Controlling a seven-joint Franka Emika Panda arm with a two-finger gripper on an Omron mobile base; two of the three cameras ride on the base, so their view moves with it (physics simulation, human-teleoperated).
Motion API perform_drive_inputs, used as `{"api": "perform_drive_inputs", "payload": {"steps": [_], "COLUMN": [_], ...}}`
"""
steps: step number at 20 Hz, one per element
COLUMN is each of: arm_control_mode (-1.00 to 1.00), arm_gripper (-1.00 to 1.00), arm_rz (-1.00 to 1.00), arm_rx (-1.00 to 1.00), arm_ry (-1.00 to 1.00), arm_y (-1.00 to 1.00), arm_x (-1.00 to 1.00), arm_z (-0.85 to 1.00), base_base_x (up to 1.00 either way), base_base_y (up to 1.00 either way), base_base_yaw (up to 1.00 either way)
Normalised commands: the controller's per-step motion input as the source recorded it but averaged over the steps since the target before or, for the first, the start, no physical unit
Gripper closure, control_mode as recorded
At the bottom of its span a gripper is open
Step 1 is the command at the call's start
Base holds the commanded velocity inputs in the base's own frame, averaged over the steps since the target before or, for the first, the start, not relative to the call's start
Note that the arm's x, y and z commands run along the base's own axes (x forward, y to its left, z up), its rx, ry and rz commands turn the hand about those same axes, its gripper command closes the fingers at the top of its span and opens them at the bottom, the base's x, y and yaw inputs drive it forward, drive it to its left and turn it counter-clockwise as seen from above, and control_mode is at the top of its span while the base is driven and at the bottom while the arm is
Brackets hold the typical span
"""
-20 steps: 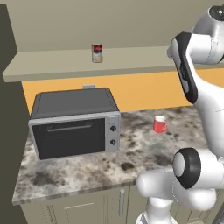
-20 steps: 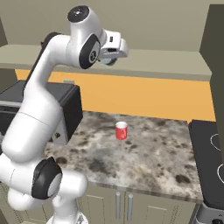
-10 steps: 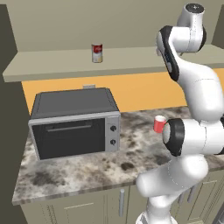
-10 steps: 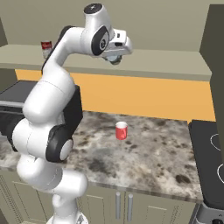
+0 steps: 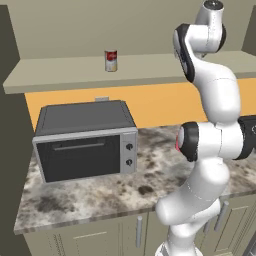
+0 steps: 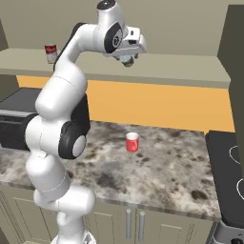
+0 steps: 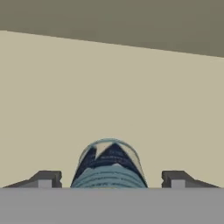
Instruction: Restock the canned food cabinet by taking the new fresh canned food from the counter and placing it in the cabinet. Then, take the old canned food from the cabinet and place it on the counter.
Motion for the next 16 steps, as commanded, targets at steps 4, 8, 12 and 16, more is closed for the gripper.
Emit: {"api": "perform_drive_inputs", "payload": {"steps": [4,8,12,16], "arm_control_mode": [-1.00,-1.00,-1.00,-1.00], "arm_gripper": [-1.00,-1.00,-1.00,-1.00], "arm_rz": [0.00,0.00,-0.01,-0.06], "arm_rx": [-0.03,-0.05,-0.03,0.00], "arm_ry": [-0.12,-0.22,-0.22,-0.08], "arm_y": [0.00,0.00,0.00,0.00], "arm_x": [0.52,0.64,0.69,-0.20], "arm_z": [-0.13,-0.16,-0.07,0.67], "base_base_x": [0.00,0.00,0.00,0.00], "base_base_y": [0.00,0.00,0.00,0.00], "base_base_yaw": [0.00,0.00,0.00,0.00]}}
